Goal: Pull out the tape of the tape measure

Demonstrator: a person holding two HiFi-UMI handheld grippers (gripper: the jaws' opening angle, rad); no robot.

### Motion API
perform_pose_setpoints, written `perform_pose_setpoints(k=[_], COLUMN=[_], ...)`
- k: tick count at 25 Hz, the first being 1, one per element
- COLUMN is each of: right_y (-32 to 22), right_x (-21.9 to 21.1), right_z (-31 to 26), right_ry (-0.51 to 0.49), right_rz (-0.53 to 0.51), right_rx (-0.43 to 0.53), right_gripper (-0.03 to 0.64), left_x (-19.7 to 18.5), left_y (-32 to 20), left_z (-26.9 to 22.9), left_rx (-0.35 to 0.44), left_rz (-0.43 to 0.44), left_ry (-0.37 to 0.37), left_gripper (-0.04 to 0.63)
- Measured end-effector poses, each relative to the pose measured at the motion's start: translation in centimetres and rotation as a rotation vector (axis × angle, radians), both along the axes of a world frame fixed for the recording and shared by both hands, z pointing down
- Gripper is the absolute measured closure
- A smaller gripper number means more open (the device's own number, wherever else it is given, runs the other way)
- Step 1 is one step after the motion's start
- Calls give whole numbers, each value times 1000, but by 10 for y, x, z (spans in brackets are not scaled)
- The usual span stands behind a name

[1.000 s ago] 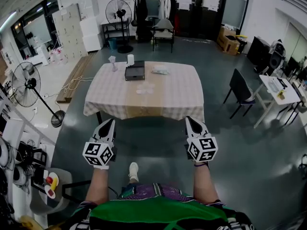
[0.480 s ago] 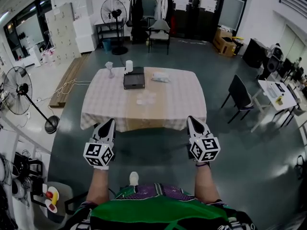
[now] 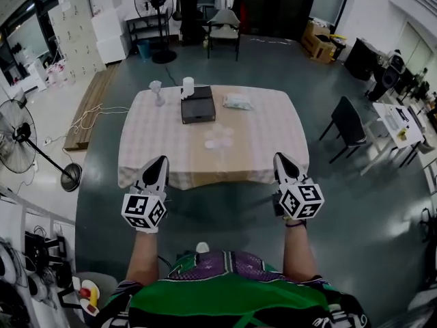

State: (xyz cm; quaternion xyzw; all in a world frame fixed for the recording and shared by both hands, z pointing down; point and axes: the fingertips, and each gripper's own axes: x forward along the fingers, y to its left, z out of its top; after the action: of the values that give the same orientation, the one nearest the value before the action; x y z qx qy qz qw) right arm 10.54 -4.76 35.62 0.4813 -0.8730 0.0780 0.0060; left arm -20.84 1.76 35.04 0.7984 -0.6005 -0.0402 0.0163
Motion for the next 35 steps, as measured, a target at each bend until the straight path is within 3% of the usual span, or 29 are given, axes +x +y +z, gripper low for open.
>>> perform_pose_setpoints(k=[9,24,28,29,31,35], right_y=[-55,-158,-172,-176,-183,-201], right_x=[-44,-2,-6,-8,-14,-23], right_z=[16,-5,-4,-3,0,6], right_ry=[6,13,22,21,24,48], right_rz=[26,-49,-79,-90,-113,-109], right_rx=[-4,52,67,65,56,52], right_gripper=[611,609,611,584,455,414], left_x=[-28,40,55,58,62,60], left_y=[-75,-160,-174,-178,-188,-215], left_z=[28,9,13,15,20,31], left_rx=[-45,-46,-60,-65,-77,-94], left_rz=[71,38,65,78,106,144], left_ry=[14,-1,-11,-16,-29,-49], left_gripper=[569,564,474,454,419,410])
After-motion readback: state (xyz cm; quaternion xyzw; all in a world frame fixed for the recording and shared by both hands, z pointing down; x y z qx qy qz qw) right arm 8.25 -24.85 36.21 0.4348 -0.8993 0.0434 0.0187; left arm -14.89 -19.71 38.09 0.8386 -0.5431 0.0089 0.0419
